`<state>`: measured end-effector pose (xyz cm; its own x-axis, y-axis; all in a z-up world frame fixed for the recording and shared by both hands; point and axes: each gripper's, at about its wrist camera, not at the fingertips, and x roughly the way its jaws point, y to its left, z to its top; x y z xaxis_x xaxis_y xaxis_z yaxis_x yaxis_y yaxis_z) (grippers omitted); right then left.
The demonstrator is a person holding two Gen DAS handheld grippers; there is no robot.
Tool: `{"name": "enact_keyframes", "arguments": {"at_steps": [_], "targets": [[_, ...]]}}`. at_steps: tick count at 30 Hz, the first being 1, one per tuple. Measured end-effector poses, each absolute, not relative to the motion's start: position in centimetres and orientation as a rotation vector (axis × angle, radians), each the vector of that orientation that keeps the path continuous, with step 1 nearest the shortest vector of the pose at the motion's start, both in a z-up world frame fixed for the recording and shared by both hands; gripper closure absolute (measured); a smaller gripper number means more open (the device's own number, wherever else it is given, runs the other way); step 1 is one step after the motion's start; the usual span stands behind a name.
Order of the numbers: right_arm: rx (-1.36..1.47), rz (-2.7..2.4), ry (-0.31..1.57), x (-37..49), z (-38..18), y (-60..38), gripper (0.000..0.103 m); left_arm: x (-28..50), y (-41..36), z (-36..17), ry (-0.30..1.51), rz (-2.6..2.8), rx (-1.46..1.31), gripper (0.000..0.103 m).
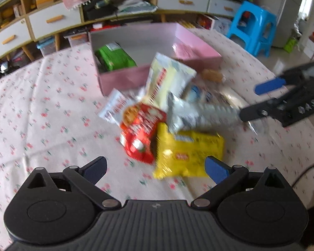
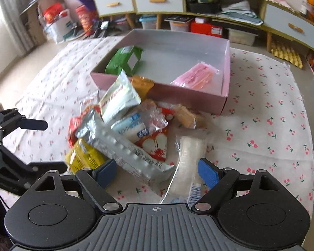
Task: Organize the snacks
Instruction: 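Grasp the yellow packet with the left tool while the right tool grasps the silver bar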
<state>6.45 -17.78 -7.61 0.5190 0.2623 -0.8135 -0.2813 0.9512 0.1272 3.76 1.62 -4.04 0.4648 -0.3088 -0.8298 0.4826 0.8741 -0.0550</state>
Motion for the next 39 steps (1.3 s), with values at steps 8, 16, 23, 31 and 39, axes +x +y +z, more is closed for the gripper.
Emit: {"name": "enact_keyframes", "arguments": {"at_steps": [8, 16, 23, 31, 39], "targets": [[-0.089, 0.36, 0.994, 6.6, -8.8, -16.2, 0.016, 2.4, -0.1, -5.0, 0.976, -0.547, 0.222, 0.011], [-0.09, 0.367, 1.001, 7.0, -9.6, -15.7, 0.02, 1.7, -1.5, -5.1, 0.893, -0.687, 0.394, 0.021], [-0.139, 0.364, 0.961, 7.4, -9.7, -14.4, 0.024, 2.6, -2.2, -5.8, 0.941, -0.637, 0.334, 0.012], [-0.172, 0.379, 0.935, 7.5, -10.3, -13.4, 0.025, 3.6, -3.3, -6.8, 0.971, -0.579, 0.301, 0.008], [-0.175, 0.359, 0.975, 8.3, -11.4, -13.0, 0.031, 3.4, -3.0, -6.8, 0.963, -0.559, 0.346, 0.021]]}}
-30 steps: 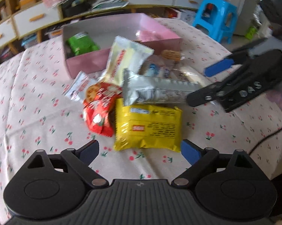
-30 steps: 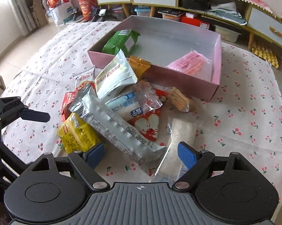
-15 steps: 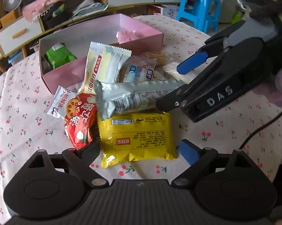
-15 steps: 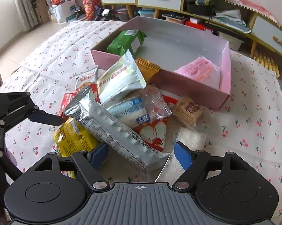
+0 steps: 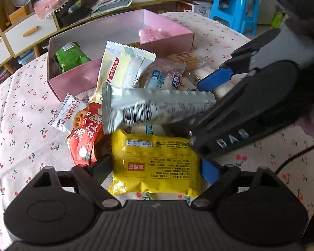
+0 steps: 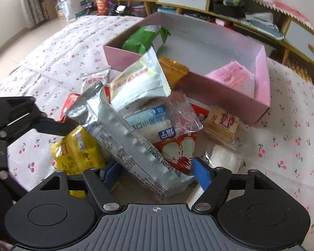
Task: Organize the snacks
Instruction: 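Grasp the yellow packet with the left tool while the right tool grasps the silver bar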
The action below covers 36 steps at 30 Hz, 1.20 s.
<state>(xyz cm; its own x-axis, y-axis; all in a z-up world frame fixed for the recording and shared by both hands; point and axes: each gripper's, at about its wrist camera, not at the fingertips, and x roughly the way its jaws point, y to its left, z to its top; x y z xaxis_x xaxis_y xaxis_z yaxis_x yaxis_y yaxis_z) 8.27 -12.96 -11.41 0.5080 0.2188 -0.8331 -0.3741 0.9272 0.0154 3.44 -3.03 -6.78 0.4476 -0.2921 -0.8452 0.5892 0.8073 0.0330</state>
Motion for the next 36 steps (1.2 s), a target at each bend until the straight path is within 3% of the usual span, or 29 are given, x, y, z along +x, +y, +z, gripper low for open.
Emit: {"name": "enact_keyframes", "arguments": {"at_steps": [3, 8, 18, 27, 32, 36], "targets": [[-0.143, 0.346, 1.004, 8.4, -11.2, -13.1, 0.046, 3.4, -2.5, -6.7, 0.974, -0.552, 0.359, 0.024], [-0.052, 0.305, 1.058, 8.7, -10.9, -13.6, 0.053, 3.7, -0.8, -6.4, 1.014, -0.514, 0.344, 0.024], [0.229, 0.236, 1.172, 8.3, -10.9, -16.2, 0.055, 4.5, 2.8, -6.1, 1.082, -0.446, 0.262, 0.023], [0.101, 0.283, 1.082, 7.1, -10.9, -15.1, 0.052, 3.8, 3.3, -6.6, 1.029, -0.402, 0.221, 0.009], [0.0, 0.327, 1.01, 5.7, -11.1, -14.7, 0.052, 3.5, 3.2, -6.8, 0.996, -0.389, 0.248, 0.005], [-0.081, 0.347, 0.981, 5.0, -11.3, -14.1, 0.052, 3.7, 3.8, -6.7, 0.996, -0.349, 0.21, 0.01]]}}
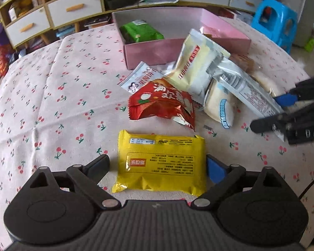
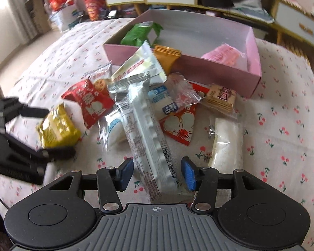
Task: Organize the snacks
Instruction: 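Grasp the yellow packet with the left tool while the right tool grasps the silver bar, then carry the yellow packet and silver bar into the pink box and release both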
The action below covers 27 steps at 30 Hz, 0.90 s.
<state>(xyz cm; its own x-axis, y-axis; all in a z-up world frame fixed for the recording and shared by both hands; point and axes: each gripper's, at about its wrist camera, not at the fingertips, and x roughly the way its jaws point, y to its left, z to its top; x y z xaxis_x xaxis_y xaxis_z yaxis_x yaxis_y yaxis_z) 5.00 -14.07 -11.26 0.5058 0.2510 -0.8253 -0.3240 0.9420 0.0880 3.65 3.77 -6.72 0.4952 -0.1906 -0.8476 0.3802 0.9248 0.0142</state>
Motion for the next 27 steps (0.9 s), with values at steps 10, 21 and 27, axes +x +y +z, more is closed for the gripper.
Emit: {"name": "enact_keyframes", "arguments": {"at_steps": [10, 21, 27], "targets": [[-0.031, 0.339, 1.005, 5.5, -10.8, -14.0, 0.069, 3.7, 3.9, -6.1, 0.996, -0.353, 0.174, 0.033], [0.22, 0.36, 1.044, 5.7, -8.5, -15.6, 0.071, 4.0, 5.1, -4.9, 1.043, -0.356, 0.05, 0.034], [0.397, 0.369, 1.055, 6.2, -7.4, -17.2, 0.072, 4.1, 5.1, -3.3, 1.012, -0.368, 0.014, 0.034]]}}
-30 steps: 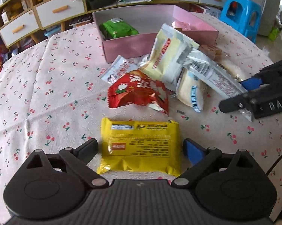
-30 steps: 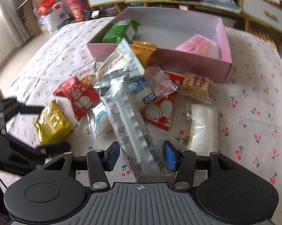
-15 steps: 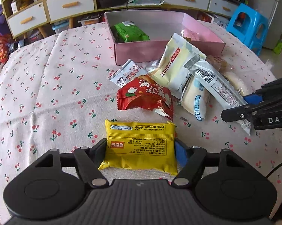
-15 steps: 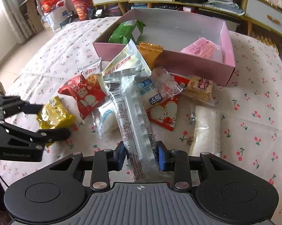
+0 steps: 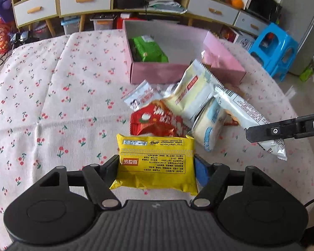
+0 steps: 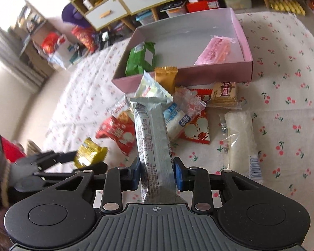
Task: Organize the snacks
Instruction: 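Carry the yellow packet and silver bar into the pink box and release both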
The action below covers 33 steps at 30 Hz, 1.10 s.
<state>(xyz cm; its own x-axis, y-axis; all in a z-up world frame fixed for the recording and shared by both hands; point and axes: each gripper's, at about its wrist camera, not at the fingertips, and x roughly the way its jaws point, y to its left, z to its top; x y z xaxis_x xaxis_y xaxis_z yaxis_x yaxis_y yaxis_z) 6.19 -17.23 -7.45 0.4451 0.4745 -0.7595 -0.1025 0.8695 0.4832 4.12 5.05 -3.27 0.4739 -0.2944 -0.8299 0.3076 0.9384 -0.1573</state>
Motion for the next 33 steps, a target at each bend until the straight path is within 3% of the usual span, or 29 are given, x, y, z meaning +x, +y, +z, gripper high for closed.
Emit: {"name": "enact_keyframes", "arguments": {"at_steps": [19, 33], "targets": [[0.664, 0.327, 0.927, 9.6, -2.7, -19.6, 0.072, 8.0, 3.7, -0.1, 0.913, -0.357, -0.086, 0.034], [0.801, 0.205, 0.823, 16.1, -5.2, -23.1, 0.072, 14.7, -0.7, -0.1, 0.79, -0.438, 0.016, 0.034]]}}
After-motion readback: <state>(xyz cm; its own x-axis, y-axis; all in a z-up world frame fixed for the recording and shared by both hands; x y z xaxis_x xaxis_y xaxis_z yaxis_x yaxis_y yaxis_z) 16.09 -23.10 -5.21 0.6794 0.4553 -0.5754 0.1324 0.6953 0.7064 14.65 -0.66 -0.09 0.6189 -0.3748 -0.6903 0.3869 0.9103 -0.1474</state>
